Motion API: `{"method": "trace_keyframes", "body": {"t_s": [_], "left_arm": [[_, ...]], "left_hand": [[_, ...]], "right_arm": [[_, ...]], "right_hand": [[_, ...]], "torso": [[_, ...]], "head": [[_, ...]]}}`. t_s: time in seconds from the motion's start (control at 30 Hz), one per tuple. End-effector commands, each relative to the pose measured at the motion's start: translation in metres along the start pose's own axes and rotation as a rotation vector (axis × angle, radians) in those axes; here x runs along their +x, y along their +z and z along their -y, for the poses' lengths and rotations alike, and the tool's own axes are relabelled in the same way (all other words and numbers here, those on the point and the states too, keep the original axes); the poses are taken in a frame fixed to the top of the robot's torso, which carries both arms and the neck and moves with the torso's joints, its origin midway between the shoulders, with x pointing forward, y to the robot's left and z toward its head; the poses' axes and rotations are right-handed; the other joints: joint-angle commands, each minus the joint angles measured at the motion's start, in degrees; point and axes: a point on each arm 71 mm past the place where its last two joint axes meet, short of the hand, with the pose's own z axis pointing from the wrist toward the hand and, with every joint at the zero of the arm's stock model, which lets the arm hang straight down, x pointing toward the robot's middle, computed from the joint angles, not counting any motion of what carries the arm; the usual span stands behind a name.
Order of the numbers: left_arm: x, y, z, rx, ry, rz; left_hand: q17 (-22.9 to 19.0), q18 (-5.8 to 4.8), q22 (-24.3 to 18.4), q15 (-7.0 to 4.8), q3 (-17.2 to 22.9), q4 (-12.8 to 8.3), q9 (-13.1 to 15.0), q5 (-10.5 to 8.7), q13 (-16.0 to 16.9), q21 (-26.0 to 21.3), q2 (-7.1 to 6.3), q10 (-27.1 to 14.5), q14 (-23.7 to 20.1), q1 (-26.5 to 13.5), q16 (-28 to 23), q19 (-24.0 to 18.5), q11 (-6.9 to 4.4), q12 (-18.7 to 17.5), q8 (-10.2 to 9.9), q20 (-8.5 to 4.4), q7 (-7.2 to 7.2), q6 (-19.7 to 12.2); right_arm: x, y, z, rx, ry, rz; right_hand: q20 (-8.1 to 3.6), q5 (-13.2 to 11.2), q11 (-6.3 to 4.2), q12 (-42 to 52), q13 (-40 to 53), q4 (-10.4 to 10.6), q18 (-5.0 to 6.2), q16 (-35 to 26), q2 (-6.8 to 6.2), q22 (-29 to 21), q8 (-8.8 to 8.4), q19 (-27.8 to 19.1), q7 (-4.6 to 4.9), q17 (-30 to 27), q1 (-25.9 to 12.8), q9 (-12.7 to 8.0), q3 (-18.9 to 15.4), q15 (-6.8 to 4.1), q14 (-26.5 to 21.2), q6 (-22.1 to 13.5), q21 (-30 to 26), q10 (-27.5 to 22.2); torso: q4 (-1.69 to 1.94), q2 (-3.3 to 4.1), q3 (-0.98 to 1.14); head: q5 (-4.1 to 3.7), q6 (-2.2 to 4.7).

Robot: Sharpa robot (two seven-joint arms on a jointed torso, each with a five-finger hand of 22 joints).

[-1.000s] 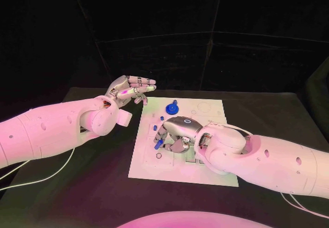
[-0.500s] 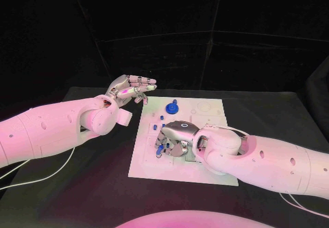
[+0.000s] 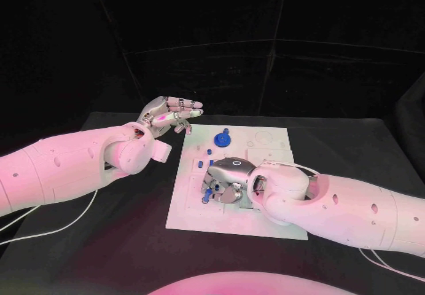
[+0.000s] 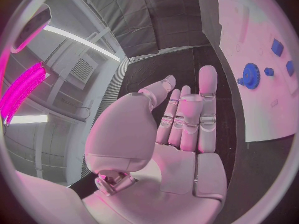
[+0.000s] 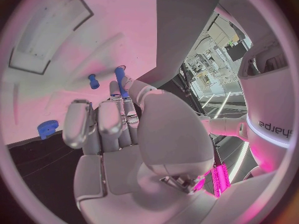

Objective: Assemble the parts on the task board

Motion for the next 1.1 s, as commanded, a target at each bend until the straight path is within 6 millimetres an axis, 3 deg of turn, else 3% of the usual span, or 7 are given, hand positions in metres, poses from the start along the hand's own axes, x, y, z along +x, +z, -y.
{"method": "trace_keyframes", "body": {"t_s": [0.03, 1.1], "left_arm": [[0.0011, 0.0006, 0.0013, 0.005, -0.008, -0.010], [0.0007, 0.0007, 0.0010, 0.002, -0.009, -0.012]], "left_hand": [[-0.1, 0.80, -0.1, 0.06, -0.1, 0.2, -0.1, 0.34, -0.1, -0.4, 0.19, -0.4, -0.5, -0.4, 0.0, -0.4, 0.12, 0.2, 0.1, -0.12, 0.03, 0.2], [-0.1, 0.80, -0.1, 0.06, -0.1, 0.2, -0.1, 0.34, -0.1, -0.4, 0.19, -0.4, -0.5, -0.4, 0.0, -0.4, 0.12, 0.2, 0.1, -0.12, 0.03, 0.2]], "right_arm": [[0.0029, 0.0015, -0.0013, 0.000, -0.033, -0.012], [0.0043, 0.0053, -0.0096, 0.008, -0.156, 0.017]], "right_hand": [[0.16, 0.4, 0.35, -0.4, 0.0, 0.0, -0.37, 0.1, -0.09, -0.1, 0.38, -0.2, 0.29, -0.1, -0.4, 0.1, 0.2, 0.27, 0.7, 0.1, 0.0, -0.1], [0.41, 0.7, 0.44, -1.2, 0.1, -0.1, -0.28, 0.0, -0.75, -0.3, 0.13, -0.5, 0.33, -0.4, -1.6, 0.0, -0.3, 0.44, 0.6, -0.2, -0.2, -0.1]], "torso": [[0.02, 0.01, -0.02], [0.02, 0.00, 0.04]], "head": [[0.06, -0.05], [0.23, 0.04]]}}
